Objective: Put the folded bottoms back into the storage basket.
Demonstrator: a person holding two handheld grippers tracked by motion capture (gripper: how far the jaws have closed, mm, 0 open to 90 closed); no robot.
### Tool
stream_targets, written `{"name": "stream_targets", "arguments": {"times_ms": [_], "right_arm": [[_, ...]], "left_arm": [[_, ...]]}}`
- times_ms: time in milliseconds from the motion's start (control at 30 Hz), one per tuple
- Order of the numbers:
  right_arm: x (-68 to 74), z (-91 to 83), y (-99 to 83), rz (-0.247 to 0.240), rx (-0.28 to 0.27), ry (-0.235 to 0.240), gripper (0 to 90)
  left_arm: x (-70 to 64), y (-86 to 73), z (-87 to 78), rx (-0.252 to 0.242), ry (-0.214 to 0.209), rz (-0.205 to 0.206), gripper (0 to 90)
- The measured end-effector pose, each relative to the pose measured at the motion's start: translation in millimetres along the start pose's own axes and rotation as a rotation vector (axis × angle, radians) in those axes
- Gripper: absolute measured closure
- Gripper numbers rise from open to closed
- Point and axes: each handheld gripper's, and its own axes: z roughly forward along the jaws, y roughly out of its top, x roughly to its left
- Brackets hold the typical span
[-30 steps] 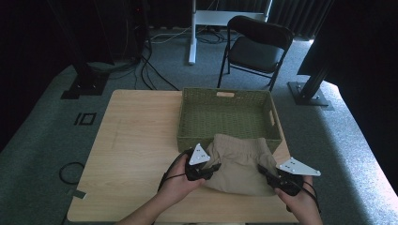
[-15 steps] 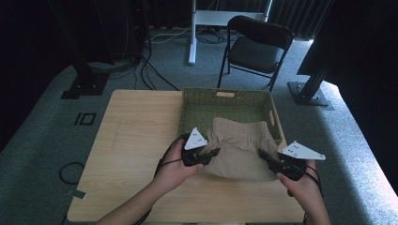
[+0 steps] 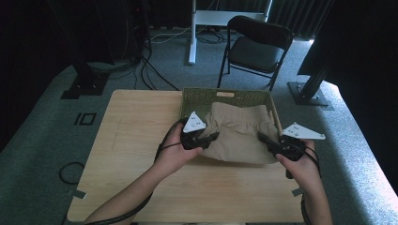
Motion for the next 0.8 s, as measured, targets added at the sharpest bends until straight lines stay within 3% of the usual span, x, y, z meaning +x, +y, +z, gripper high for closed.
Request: {"name": "stream_targets", "arguments": {"times_ms": [267, 467, 733, 800], "right_arm": [[-12.9, 16.0, 15.5, 0.016, -0.007, -0.002, 79.2], [-22.5, 30.0, 28.4, 0.026, 0.003, -0.009, 79.2], [-38.6, 50.1, 48.8, 0.048, 0.007, -0.020, 79.2], [-41.2, 54.0, 51.7, 0.050, 0.009, -0.018, 79.2]], "left_arm": [[21.1, 11.2, 8.5, -0.024, 0.010, -0.024, 75.3], [34.1, 20.6, 15.7, -0.038, 0.035, -0.011, 75.3], [55.0, 32.1, 26.4, -0.075, 0.052, -0.031, 75.5], [59.7, 32.9, 29.0, -0.087, 0.055, -0.052, 75.5]]}}
